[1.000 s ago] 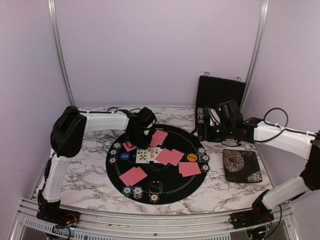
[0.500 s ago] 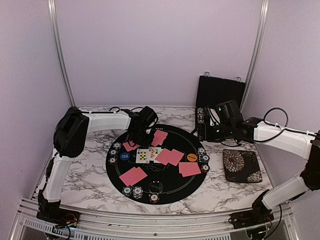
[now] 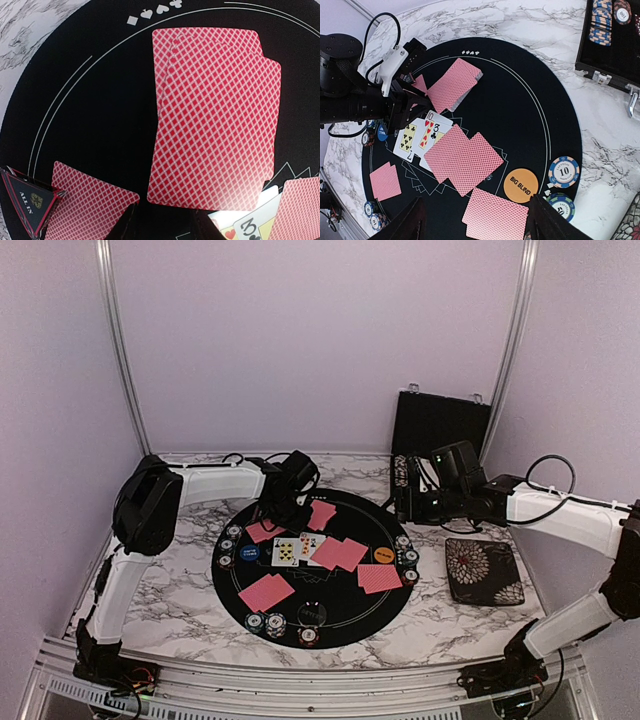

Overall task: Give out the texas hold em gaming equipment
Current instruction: Adjust the poker card in the face-down deck piles.

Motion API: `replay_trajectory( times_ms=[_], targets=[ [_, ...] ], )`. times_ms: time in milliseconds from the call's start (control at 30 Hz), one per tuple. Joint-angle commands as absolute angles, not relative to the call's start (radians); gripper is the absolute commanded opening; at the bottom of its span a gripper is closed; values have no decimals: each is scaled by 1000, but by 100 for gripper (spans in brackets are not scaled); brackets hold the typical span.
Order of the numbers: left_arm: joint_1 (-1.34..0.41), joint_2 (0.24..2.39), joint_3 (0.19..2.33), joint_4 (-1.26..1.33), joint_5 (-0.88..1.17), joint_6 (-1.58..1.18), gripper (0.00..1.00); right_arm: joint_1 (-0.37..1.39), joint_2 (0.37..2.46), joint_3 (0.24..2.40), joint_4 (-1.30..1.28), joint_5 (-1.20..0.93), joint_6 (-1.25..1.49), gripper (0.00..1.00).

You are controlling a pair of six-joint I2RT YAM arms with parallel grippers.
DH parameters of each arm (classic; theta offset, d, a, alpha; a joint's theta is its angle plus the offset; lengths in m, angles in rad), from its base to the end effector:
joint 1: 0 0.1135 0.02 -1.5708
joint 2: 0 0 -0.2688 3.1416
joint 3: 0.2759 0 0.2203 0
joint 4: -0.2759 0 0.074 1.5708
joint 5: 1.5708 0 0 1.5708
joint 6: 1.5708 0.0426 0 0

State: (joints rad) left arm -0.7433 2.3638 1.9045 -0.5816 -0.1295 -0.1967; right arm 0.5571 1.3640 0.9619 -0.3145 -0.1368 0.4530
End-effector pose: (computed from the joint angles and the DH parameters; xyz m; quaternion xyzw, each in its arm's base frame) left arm 0.3622 -0.3254 0.1616 0.2436 0.9319 -0.0627 0.2613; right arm 0.2269 0.1482 0.2725 -0.0755 0.9053 0.2544 0.3316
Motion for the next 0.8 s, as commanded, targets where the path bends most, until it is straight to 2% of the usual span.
replay_trajectory(
  times_ms=[0, 433, 767],
  targets=[
    [-741, 2409, 1932, -596, -111, -184, 36, 568, 1373, 968, -296, -138, 460, 68],
    [-741, 2419, 1967, -614, -115, -181, 36, 568, 1367, 963, -299, -138, 461, 68],
    [-739, 2316, 1884, -614, -154, -184, 36, 569, 1368, 966, -292, -146, 463, 68]
  ],
)
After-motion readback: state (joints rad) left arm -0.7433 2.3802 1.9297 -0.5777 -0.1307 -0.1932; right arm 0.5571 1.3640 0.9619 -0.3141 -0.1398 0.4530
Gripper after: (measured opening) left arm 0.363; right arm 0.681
